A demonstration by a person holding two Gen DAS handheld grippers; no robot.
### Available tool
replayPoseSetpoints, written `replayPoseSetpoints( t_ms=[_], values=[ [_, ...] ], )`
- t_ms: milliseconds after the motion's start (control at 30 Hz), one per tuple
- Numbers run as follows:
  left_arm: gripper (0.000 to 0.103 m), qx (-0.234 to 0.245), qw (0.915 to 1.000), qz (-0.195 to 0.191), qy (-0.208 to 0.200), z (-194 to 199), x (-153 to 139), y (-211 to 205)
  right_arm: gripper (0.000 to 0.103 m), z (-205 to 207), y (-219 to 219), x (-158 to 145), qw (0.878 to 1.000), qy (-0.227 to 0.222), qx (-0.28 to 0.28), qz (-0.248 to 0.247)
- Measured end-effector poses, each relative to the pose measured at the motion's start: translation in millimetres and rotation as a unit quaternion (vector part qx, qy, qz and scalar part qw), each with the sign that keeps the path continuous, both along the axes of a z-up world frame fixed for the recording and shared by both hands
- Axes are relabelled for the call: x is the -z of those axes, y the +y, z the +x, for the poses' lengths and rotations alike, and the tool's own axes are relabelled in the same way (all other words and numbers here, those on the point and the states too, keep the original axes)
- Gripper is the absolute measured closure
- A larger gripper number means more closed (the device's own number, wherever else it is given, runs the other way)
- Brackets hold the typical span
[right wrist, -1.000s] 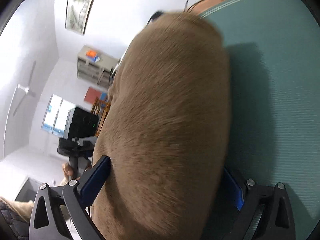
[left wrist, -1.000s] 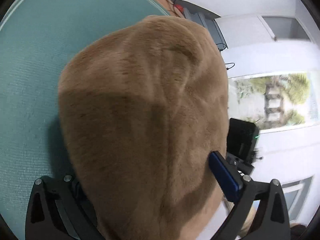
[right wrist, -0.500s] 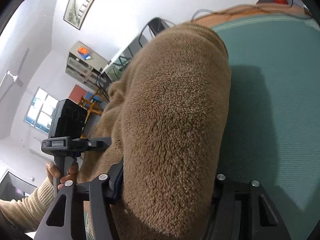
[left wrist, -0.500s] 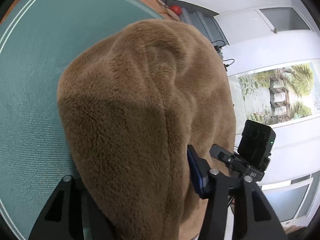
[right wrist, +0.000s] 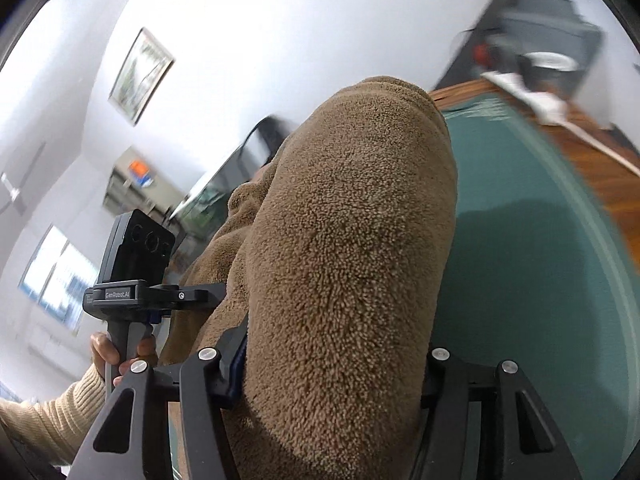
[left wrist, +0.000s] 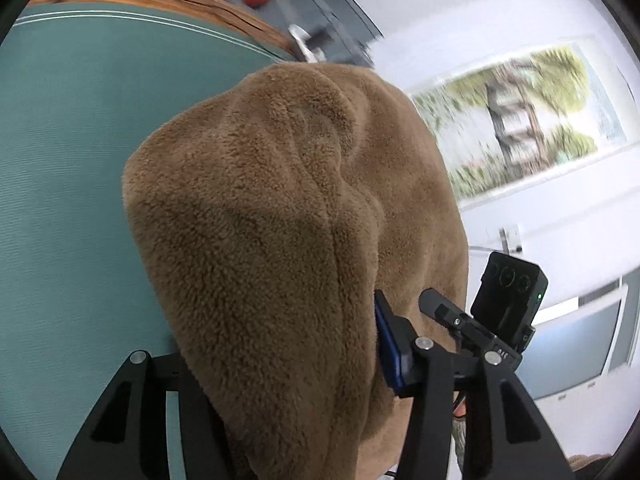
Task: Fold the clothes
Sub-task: 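Lift the bundle with both grippers and carry it toward the table edge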
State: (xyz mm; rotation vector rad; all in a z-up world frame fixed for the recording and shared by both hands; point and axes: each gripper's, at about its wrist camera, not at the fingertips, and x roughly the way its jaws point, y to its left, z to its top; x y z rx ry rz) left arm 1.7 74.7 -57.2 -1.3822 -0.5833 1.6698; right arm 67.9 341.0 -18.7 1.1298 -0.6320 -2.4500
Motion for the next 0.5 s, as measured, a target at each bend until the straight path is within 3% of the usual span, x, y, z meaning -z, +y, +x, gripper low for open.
replayPoseSetpoints(
  t_ms=[200,300,500],
  values=[
    [0.046,0.029,0.9995,-0.014,0.004,3.6,-1.3,110.7,0.043,42.6,103.4,7.8,0.997,-0.006,0.071,0.000],
    [0.046,0.035,0.9987,-0.035,0.012,0.2,0.2,144.4,0.043,49.5,143.5,18.6,0.996,-0.009,0.090,-0.003],
    [0.046,0.037,0.9955,-0.086,0.015,10.3,21.9,182.5,0.043,48.9,182.0,54.7,0.996,-0.036,0.086,0.004]
  ],
)
